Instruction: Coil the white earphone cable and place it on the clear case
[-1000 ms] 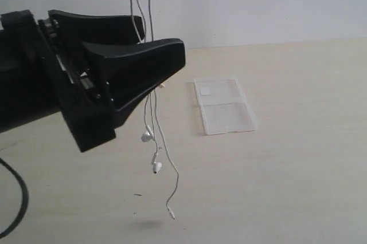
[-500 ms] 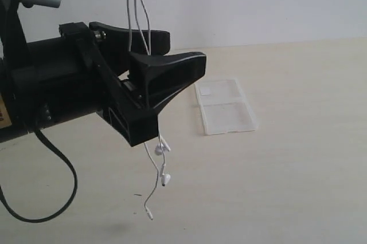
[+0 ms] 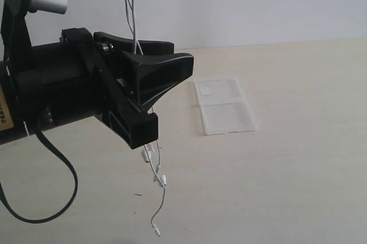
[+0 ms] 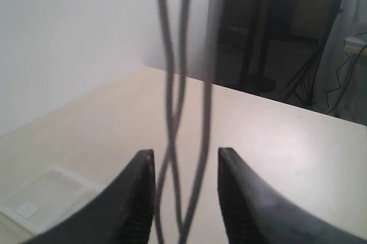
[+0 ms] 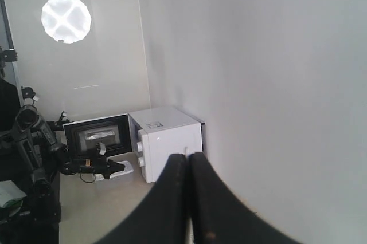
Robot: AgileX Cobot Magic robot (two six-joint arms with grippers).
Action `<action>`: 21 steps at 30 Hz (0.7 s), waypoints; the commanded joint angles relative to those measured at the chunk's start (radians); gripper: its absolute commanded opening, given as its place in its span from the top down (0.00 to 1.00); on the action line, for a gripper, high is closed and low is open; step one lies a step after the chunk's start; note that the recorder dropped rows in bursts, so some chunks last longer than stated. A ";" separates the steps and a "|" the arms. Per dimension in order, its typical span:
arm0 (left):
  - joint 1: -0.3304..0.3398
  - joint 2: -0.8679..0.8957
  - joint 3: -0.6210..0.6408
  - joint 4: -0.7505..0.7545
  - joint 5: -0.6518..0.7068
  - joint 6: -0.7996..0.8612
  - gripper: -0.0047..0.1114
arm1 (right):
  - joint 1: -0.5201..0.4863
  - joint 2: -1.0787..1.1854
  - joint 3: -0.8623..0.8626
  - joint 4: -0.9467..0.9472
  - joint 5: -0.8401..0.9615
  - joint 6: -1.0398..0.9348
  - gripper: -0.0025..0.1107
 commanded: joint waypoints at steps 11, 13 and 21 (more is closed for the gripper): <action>-0.004 -0.036 -0.008 -0.011 0.036 0.002 0.65 | -0.002 -0.007 -0.006 -0.034 -0.005 -0.003 0.98; -0.002 -0.036 -0.008 -0.012 0.047 0.002 0.65 | -0.002 -0.010 -0.006 -0.034 -0.008 -0.003 0.98; 0.010 -0.039 -0.008 -0.021 0.068 0.002 0.65 | -0.002 -0.010 -0.006 -0.034 -0.008 -0.001 0.98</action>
